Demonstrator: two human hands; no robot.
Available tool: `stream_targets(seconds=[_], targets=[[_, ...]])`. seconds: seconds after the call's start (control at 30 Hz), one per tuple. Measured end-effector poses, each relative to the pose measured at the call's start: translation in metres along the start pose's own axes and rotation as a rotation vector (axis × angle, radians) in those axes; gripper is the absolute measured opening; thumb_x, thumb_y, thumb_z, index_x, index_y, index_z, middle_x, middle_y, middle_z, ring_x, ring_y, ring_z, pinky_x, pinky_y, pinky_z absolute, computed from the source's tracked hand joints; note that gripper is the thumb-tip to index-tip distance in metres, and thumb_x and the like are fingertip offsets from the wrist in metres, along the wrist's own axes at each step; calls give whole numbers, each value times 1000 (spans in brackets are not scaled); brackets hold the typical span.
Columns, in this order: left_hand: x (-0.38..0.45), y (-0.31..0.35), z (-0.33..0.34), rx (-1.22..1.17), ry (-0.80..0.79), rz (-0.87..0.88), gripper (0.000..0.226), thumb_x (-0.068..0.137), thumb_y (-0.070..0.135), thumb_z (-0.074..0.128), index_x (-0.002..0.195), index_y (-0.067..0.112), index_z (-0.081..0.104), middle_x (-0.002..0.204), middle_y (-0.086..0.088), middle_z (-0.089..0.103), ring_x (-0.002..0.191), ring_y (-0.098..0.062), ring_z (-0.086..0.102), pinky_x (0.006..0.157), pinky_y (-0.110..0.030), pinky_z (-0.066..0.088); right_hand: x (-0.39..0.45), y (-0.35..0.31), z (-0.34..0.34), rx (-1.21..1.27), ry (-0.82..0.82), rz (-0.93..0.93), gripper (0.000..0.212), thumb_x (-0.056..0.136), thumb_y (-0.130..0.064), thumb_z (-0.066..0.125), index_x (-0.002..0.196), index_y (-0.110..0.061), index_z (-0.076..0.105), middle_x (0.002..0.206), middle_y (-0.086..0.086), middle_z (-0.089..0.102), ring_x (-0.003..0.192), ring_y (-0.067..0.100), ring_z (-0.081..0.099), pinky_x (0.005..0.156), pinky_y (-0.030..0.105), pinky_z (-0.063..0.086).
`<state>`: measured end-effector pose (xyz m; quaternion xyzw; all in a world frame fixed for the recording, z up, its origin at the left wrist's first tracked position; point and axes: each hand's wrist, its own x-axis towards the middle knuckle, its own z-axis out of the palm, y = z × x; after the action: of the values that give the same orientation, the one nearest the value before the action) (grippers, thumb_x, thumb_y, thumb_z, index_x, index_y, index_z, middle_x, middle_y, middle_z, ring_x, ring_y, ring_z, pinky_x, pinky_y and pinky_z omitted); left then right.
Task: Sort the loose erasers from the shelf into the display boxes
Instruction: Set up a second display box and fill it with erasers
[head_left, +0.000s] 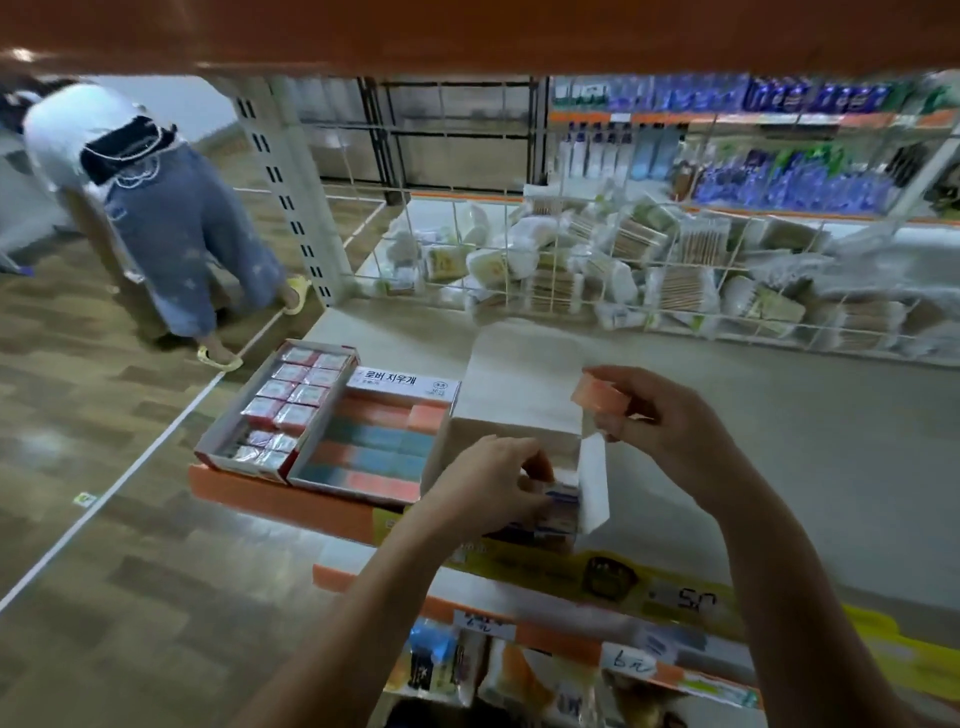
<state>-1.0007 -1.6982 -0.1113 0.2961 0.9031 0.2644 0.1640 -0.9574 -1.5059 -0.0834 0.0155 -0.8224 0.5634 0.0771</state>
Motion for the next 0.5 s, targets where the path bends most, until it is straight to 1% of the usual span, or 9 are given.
stream_targets(seconds=[0.07, 0.1, 0.2, 0.23, 0.3, 0.37, 0.43, 0.5], targets=[[2, -2, -1, 27, -5, 51, 11, 82, 28, 68, 88, 29, 58, 89, 15, 54, 71, 1, 48, 59, -10, 36, -2, 0, 3, -8, 49, 17, 48, 79, 2, 67, 107, -36, 60, 98, -1, 64, 74, 13, 61, 69, 22, 53], [3, -2, -2, 33, -8, 69, 11, 83, 27, 68, 91, 26, 61, 89, 13, 54, 72, 0, 48, 60, -11, 36, -3, -1, 4, -10, 80, 25, 47, 79, 1, 67, 109, -34, 61, 98, -1, 64, 74, 14, 61, 69, 22, 51], [6, -2, -5, 62, -75, 111, 24, 86, 29, 65, 109, 23, 64, 102, 7, 62, 83, -6, 51, 71, -22, 46, -7, -3, 9, -13, 157, 48, 46, 79, 0, 68, 110, -34, 60, 99, -4, 64, 73, 12, 60, 70, 21, 50], [8, -1, -5, 77, -95, 128, 25, 86, 29, 63, 111, 23, 65, 104, 5, 62, 84, -7, 51, 71, -22, 47, -8, -4, 10, -14, 173, 56, 46, 79, 0, 68, 110, -34, 60, 98, -5, 64, 73, 11, 60, 70, 21, 50], [9, -1, -7, 77, -104, 149, 23, 86, 30, 63, 108, 23, 66, 102, 6, 63, 75, -3, 49, 61, -15, 42, -11, -6, 13, -24, 192, 71, 46, 80, -1, 68, 110, -35, 60, 96, -8, 64, 72, 8, 59, 70, 19, 50], [10, -2, -9, 35, -116, 148, 20, 85, 31, 63, 104, 25, 66, 94, 12, 61, 67, 1, 49, 53, -10, 35, -12, -7, 16, -49, 211, 79, 46, 80, -3, 68, 109, -37, 59, 94, -13, 63, 72, 5, 59, 69, 17, 50], [10, -3, -10, -2, -141, 146, 17, 86, 33, 64, 102, 28, 63, 87, 19, 57, 64, 7, 50, 49, -7, 34, -13, -7, 18, -66, 233, 85, 46, 80, -4, 68, 110, -37, 59, 93, -14, 63, 71, 2, 59, 68, 16, 49], [9, -2, -10, -16, -167, 164, 16, 86, 32, 65, 101, 28, 62, 86, 20, 57, 64, 9, 49, 49, -7, 34, -15, -8, 19, -71, 240, 91, 45, 80, -4, 68, 111, -36, 59, 95, -12, 64, 71, 3, 59, 68, 18, 49]])
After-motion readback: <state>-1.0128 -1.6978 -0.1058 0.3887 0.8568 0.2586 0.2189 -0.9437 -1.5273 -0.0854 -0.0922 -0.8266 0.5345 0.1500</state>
